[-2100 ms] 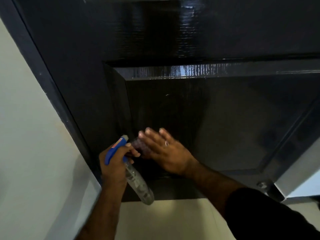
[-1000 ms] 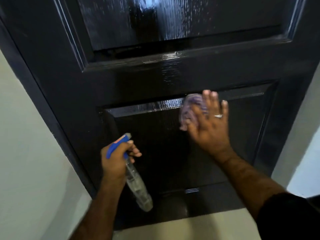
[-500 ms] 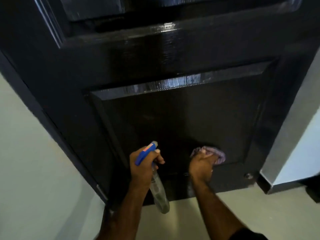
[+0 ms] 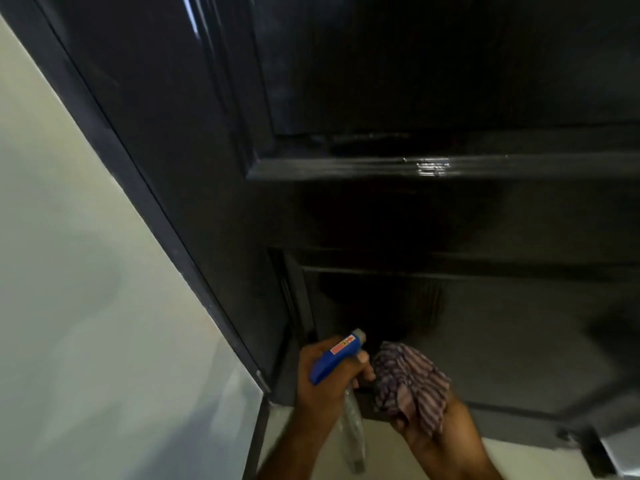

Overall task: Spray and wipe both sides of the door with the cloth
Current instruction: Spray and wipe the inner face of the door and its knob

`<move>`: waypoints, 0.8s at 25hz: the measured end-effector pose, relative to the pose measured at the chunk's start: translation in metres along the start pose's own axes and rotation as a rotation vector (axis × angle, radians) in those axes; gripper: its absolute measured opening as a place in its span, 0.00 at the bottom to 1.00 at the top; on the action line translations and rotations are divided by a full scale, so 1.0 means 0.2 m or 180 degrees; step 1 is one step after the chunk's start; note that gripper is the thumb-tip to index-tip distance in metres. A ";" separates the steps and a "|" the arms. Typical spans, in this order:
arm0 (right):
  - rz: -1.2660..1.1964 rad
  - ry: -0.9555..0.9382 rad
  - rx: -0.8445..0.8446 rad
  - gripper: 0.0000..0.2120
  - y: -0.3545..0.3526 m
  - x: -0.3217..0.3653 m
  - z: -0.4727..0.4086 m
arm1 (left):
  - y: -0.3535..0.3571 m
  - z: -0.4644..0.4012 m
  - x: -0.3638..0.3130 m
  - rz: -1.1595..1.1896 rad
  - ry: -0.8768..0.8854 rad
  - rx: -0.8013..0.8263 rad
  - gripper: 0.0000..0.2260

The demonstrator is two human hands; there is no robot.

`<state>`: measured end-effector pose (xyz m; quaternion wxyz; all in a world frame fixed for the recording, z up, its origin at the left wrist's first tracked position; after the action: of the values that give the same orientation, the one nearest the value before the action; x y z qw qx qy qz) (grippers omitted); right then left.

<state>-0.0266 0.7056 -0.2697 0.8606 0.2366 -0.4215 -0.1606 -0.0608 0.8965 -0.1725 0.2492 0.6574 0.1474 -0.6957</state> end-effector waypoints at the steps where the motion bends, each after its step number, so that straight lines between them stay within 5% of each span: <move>1: -0.0001 0.0039 0.0081 0.15 0.10 0.04 0.04 | -0.01 -0.02 -0.08 0.0016 -0.0006 -0.0005 0.19; 4: 0.0442 -0.0138 -0.0170 0.15 0.25 0.18 0.06 | -0.01 -0.03 -0.26 0.0048 -0.0002 0.0113 0.17; 8: 0.1458 -0.0677 0.0253 0.13 0.45 0.21 0.11 | -0.16 -0.04 -0.35 0.0074 -0.0009 -0.0018 0.16; 12: 0.3672 -0.4324 0.2296 0.12 1.19 0.38 0.45 | -0.60 0.02 -0.38 0.0079 0.0124 -0.0966 0.07; 15: 0.4686 -0.5868 0.2392 0.17 1.53 0.19 0.47 | -0.86 0.08 -0.32 0.0299 0.0376 -0.1527 0.13; 17: 0.5440 -0.5960 0.2471 0.19 1.50 -0.06 0.29 | -0.88 0.08 -0.30 0.0274 0.0491 -0.1548 0.16; 20: 0.6922 -0.4597 0.2610 0.24 1.20 -0.40 0.03 | -0.89 0.09 -0.28 0.0295 0.0462 -0.1304 0.15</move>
<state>-0.0607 0.9423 -0.1880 0.0108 -0.1108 -0.7611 0.6390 -0.1727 1.0438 -0.1380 0.3979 0.6475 0.2729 -0.5899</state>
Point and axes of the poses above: each hand's wrist, its own z-axis away from the middle knuckle, its own y-axis out of the palm, x = y × z, the point moved 10 cm from there along -z, towards the middle knuckle, and after that the axes turned 12 degrees about -y, right-handed, at the moved point
